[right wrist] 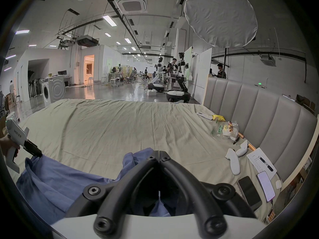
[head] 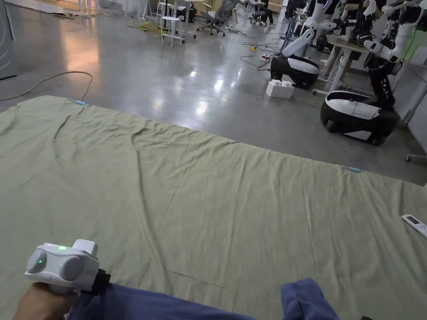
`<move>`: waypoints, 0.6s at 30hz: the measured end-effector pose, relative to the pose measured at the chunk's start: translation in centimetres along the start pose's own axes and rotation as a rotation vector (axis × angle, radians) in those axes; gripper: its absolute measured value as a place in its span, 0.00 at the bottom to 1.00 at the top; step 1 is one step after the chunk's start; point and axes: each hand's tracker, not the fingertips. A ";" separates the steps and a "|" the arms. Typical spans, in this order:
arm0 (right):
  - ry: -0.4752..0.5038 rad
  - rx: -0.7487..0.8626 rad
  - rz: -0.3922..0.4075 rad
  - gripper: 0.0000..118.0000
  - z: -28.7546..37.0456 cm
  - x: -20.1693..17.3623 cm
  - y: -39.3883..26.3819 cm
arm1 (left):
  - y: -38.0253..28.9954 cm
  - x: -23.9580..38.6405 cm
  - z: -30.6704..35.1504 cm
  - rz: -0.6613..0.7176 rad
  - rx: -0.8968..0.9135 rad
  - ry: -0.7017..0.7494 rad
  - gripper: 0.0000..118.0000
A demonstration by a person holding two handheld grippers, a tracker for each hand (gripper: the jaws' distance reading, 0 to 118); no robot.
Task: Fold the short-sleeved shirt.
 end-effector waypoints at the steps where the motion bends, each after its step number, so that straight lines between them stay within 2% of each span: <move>1: 0.003 -0.004 0.003 0.00 -0.1 0.0 -0.1 | 0.0 0.0 0.1 -0.009 0.004 0.003 0.36; 3: 0.008 -0.009 0.007 0.00 -0.4 -0.1 -0.2 | 0.1 -0.4 0.2 -0.008 0.008 -0.025 0.14; 5: 0.014 -0.015 0.009 0.00 -0.7 -0.2 -0.3 | 0.1 -0.7 0.3 0.008 0.005 -0.047 0.07; 9: 0.029 -0.030 0.004 0.00 -1.2 -0.2 -0.4 | -0.1 -0.9 0.9 0.053 0.025 -0.077 0.04; 14: 0.037 -0.087 0.006 0.02 -3.2 1.0 -0.3 | -0.2 -0.9 2.7 0.044 0.087 -0.113 0.04; 18: 0.049 -0.239 0.010 0.49 -7.0 2.8 0.0 | -0.2 -0.8 5.0 0.045 0.144 -0.132 0.04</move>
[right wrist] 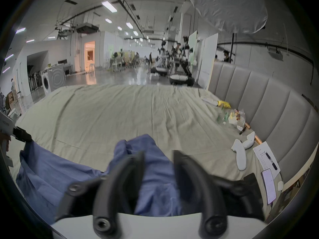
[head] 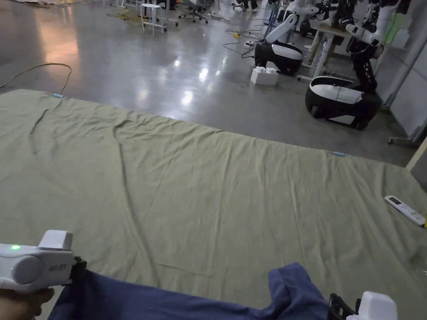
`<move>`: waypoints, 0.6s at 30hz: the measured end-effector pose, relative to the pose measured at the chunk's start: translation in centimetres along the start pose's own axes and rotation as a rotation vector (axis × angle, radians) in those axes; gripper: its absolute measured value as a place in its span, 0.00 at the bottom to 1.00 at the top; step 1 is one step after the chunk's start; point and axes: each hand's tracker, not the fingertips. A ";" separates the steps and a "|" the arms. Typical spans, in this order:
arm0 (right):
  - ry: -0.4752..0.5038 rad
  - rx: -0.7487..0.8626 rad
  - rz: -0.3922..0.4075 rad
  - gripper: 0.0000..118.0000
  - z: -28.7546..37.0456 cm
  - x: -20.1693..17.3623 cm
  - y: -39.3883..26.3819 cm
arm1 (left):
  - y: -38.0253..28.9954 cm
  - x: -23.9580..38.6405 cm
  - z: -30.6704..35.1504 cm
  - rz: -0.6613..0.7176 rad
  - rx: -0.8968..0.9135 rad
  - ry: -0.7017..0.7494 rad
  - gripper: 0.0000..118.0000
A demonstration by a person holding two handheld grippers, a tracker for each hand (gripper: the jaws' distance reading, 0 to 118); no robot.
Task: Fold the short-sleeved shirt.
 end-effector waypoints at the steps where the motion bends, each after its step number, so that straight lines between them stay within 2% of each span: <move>1: 0.030 -0.072 -0.021 0.49 -1.3 0.5 0.1 | 0.1 0.0 0.2 -0.008 0.010 -0.002 0.04; 2: 0.000 -0.114 -0.026 0.49 -2.4 1.2 0.3 | 0.1 0.2 0.6 -0.019 0.025 -0.002 0.04; 6: -0.004 -0.228 -0.024 0.55 -7.4 2.6 0.4 | 0.0 0.6 2.3 -0.012 0.062 -0.015 0.04; 14: 0.051 -0.414 0.001 0.57 -14.4 2.8 -1.1 | -0.8 1.0 3.3 -0.031 0.075 0.013 0.04; 16: 0.066 -0.445 0.004 0.53 -15.3 2.6 -1.5 | -0.9 0.9 3.3 -0.025 0.071 0.020 0.04; 18: 0.076 -0.436 -0.004 0.42 -15.0 2.5 -1.6 | -0.9 1.0 3.2 -0.023 0.071 0.022 0.04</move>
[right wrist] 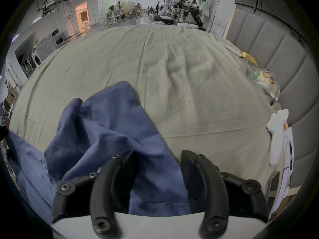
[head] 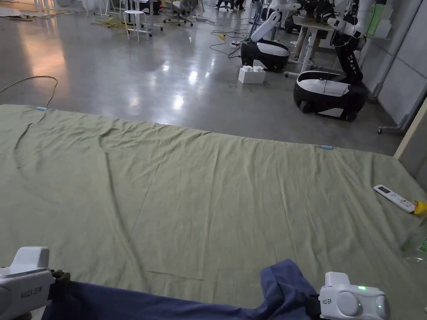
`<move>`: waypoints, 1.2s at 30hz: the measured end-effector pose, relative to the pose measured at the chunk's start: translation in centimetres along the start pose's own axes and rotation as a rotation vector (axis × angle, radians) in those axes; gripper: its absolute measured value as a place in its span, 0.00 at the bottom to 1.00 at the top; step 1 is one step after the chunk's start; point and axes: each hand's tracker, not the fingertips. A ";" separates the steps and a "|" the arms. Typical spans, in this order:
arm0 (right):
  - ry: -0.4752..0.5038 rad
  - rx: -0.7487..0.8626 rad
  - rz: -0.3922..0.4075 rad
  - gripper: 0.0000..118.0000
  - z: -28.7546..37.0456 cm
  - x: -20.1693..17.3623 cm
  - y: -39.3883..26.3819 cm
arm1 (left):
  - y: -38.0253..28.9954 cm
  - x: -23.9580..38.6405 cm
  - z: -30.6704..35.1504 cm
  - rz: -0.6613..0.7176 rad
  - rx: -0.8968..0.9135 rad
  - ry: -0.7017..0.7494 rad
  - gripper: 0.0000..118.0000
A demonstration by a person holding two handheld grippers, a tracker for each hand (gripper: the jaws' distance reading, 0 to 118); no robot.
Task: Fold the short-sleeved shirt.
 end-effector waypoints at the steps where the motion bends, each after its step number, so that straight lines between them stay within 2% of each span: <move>1: -0.003 0.011 0.003 0.33 0.2 -0.2 0.0 | 0.0 0.0 0.0 0.000 0.000 0.003 0.04; 3: 0.025 0.025 0.026 0.02 0.3 -0.5 -0.2 | -0.1 0.4 0.1 -0.007 -0.001 0.004 0.04; 7: 0.020 0.037 0.025 0.02 1.3 -0.5 -0.6 | 0.0 0.8 0.4 -0.019 -0.003 0.010 0.04; 14: 0.045 0.180 -0.021 0.02 8.1 1.1 -1.8 | -0.2 0.5 2.7 -0.017 0.024 -0.006 0.04; 25: 0.068 0.245 0.003 0.02 18.3 3.0 -7.4 | -2.0 -1.6 7.8 -0.010 0.074 -0.079 0.04; 30: 0.065 0.213 0.033 0.02 20.9 3.1 -10.7 | -1.6 -1.3 7.2 -0.025 0.083 -0.102 0.04; 34: 0.054 0.159 0.066 0.02 21.6 2.8 -14.1 | -4.0 -3.5 8.2 -0.018 0.036 -0.116 0.04; 36: 0.042 0.115 0.098 0.02 21.4 2.5 -15.7 | -8.3 -3.9 10.9 -0.036 0.006 -0.102 0.04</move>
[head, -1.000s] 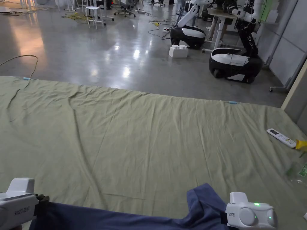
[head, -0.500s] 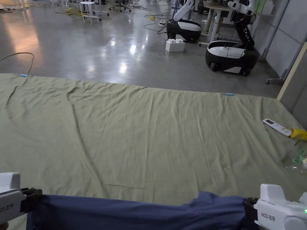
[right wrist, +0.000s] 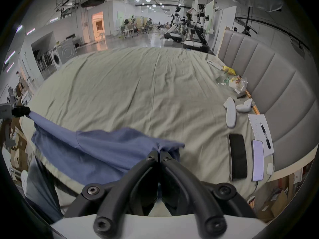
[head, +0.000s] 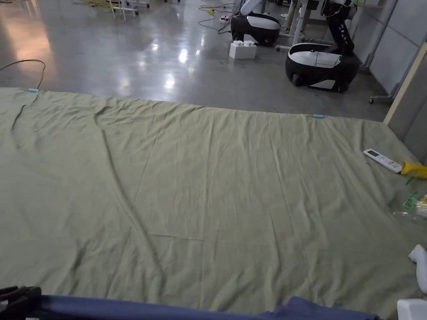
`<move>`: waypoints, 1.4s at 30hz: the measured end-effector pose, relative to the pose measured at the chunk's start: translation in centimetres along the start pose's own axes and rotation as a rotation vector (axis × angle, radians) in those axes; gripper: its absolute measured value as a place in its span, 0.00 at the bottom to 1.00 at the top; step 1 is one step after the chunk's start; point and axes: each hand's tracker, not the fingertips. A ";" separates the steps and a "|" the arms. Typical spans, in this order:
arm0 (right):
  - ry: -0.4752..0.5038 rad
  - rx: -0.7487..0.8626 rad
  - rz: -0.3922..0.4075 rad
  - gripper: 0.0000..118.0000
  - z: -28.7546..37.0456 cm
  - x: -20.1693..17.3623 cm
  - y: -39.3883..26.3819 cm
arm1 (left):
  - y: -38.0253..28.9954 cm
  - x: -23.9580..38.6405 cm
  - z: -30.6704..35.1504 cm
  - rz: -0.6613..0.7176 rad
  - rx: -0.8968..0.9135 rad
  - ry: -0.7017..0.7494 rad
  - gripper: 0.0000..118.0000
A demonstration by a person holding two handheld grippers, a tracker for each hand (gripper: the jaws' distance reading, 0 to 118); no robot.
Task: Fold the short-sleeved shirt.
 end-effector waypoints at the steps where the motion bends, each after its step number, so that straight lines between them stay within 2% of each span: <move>1: -0.004 -0.010 -0.001 0.02 -0.1 -0.1 -0.8 | -0.9 0.1 0.4 -0.016 -0.023 0.006 0.04; 12: -0.016 -0.151 0.019 0.02 -3.8 -1.1 -5.8 | -7.0 0.5 -1.2 -0.074 -0.196 0.040 0.04; 15: -0.028 -0.161 0.037 0.02 -4.8 -1.7 -6.4 | -7.5 0.8 -2.3 -0.078 -0.201 0.060 0.04; 19: -0.044 -0.158 0.019 0.02 -5.7 -2.1 -6.9 | -7.6 0.7 -2.9 -0.071 -0.186 0.077 0.06; 20: -0.051 -0.156 0.022 0.03 -5.6 -2.3 -6.8 | -7.4 0.3 -3.0 -0.096 -0.173 0.117 0.07; 22: -0.100 -0.166 0.055 0.13 -4.8 -2.7 -6.1 | -6.9 0.3 -2.7 -0.100 -0.172 0.148 0.17; 23: -0.134 -0.165 0.071 0.23 -4.4 -2.9 -5.7 | -6.7 0.0 -2.9 -0.111 -0.164 0.166 0.24; 24: -0.179 -0.145 0.083 0.42 -3.8 -3.1 -5.1 | -6.4 0.0 -2.7 -0.117 -0.150 0.172 0.32; 25: -0.208 -0.118 0.093 0.55 -3.2 -3.3 -4.5 | -5.7 0.2 -2.4 -0.122 -0.116 0.176 0.38; 26: -0.204 -0.067 0.085 0.62 -2.6 -3.4 -3.8 | -5.2 0.3 -2.2 -0.121 -0.081 0.177 0.43; 27: -0.193 -0.011 0.064 0.64 -1.9 -3.6 -3.0 | -4.5 1.1 -1.9 -0.118 -0.047 0.176 0.45; 30: -0.165 0.126 0.002 0.64 -0.2 -4.9 -0.2 | -2.1 3.0 -1.4 -0.091 0.056 0.134 0.45; 34: -0.139 0.355 -0.060 0.64 1.0 -7.1 3.1 | 0.8 6.7 -1.2 -0.115 0.226 0.148 0.45; 37: -0.135 0.527 -0.117 0.60 1.6 -8.8 5.2 | 2.6 9.8 -1.0 -0.117 0.366 0.163 0.45; 38: -0.141 0.571 -0.126 0.55 1.8 -9.5 5.9 | 3.1 10.6 -0.8 -0.114 0.410 0.174 0.44; 40: -0.171 0.680 -0.135 0.35 2.3 -10.8 7.0 | 3.8 13.2 0.2 -0.111 0.495 0.188 0.41; 42: -0.196 0.762 -0.133 0.24 2.7 -11.8 8.0 | 4.4 14.6 0.6 -0.115 0.561 0.216 0.36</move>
